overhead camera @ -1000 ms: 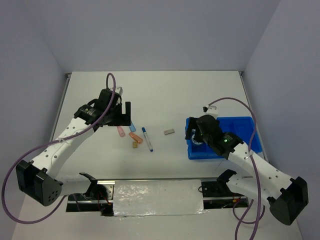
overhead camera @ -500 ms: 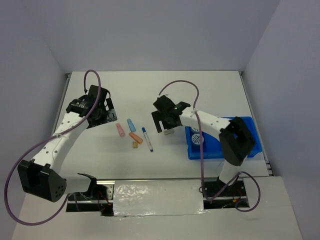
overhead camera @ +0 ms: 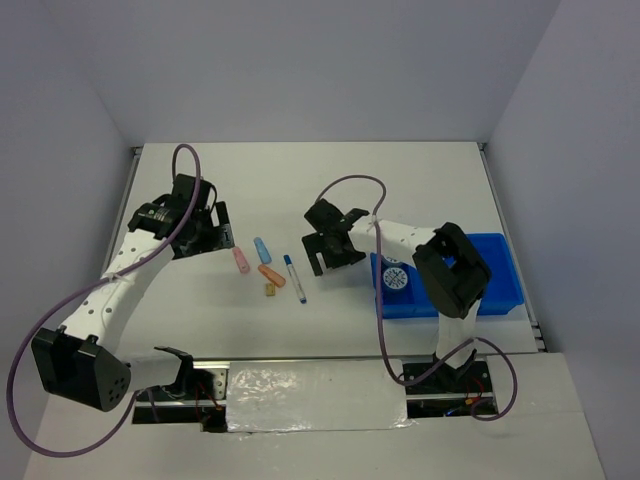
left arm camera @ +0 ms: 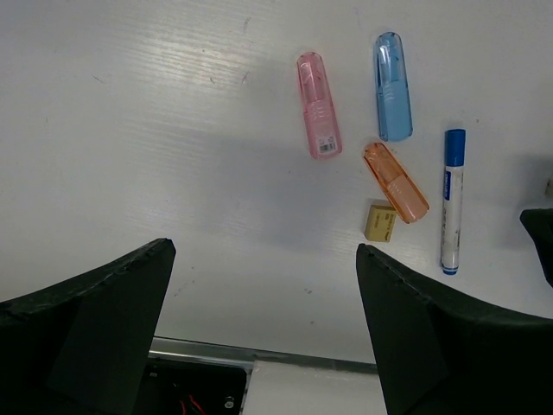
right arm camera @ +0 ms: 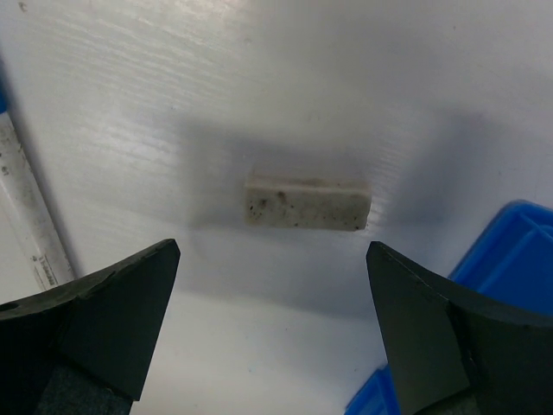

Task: Sort the stationery into containers
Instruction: Pick up the stationery from the center of the board.

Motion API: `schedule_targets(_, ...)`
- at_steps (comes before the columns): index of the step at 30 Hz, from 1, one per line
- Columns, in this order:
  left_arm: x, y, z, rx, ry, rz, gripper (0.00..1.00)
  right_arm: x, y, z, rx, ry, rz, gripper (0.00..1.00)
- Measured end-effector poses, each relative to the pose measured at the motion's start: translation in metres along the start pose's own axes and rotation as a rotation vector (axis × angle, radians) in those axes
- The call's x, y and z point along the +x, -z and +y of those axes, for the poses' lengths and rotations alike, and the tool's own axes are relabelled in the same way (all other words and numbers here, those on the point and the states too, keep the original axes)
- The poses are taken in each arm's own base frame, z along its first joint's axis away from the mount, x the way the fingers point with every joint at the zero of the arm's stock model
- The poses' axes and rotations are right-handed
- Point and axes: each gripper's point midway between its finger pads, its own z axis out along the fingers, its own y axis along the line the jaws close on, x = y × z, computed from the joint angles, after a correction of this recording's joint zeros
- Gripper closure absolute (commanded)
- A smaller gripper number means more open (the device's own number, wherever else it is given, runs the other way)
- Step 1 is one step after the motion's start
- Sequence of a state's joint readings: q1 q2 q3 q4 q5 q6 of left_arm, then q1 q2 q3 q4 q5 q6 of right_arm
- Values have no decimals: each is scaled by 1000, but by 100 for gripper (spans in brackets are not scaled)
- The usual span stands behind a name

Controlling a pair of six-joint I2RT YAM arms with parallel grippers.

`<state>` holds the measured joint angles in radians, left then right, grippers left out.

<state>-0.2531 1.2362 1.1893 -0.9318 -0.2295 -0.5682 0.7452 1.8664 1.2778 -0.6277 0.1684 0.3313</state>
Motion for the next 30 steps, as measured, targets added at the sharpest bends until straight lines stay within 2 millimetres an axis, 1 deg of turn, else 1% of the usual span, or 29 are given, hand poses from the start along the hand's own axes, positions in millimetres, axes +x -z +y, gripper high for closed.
schedule_targets(6, -1, 0, -3, 21, -17, -2, 1, -2, -20, -4, -3, -21, 13, 6)
schedule_targets(8, -1, 0, -4, 27, -17, -1, 1, -7, -21, -7, -4, -30, 1, 8)
schedule_targets(9, -1, 0, -5, 30, -16, -1, 1, -8, -22, -7, -8, -34, 1, 19)
schedule_targets(11, -2, 0, -6, 34, -17, -2, 1, -10, -23, -8, -13, -38, -3, 34)
schedule_targets(12, -1, 0, -6, 36, -17, -1, 1, -10, -23, -8, -13, -41, -6, 44)
schedule_targets(15, -1, 0, -6, 37, -18, -1, 1, -11, -23, -8, -19, -48, -6, 55)
schedule_targets(18, -1, 0, -6, 37, -18, -1, 1, -12, -21, -6, -28, -49, -8, 56)
schedule_targets(20, -2, 0, -6, 38, -18, -1, 1, -14, -15, -2, -59, -52, -16, 55)
schedule_targets(22, -2, 0, -6, 38, -18, -1, 1, -23, 2, 2, -97, -57, -52, 54)
schedule_targets(23, -2, 0, -6, 38, -19, -1, 1, -30, 15, 1, -110, -63, -81, 53)
schedule_targets(24, -2, 0, -6, 38, -20, -1, 1, -38, 32, 0, -122, -69, -116, 53)
schedule_targets(26, -2, 0, -6, 38, -31, -2, 1, -63, 73, -10, -140, -102, -211, 53)
schedule_targets(27, -2, 0, -6, 38, -34, -2, 1, -79, 93, -21, -143, -133, -270, 53)
schedule_targets(28, -2, 0, -6, 38, -36, -2, 1, -92, 112, -37, -137, -171, -328, 53)
schedule_targets(29, -2, -1, -6, 38, -37, -2, 1, -100, 126, -56, -120, -216, -372, 52)
schedule_targets(30, -2, -1, -6, 41, -37, -3, 1, -103, 136, -82, -86, -268, -402, 52)
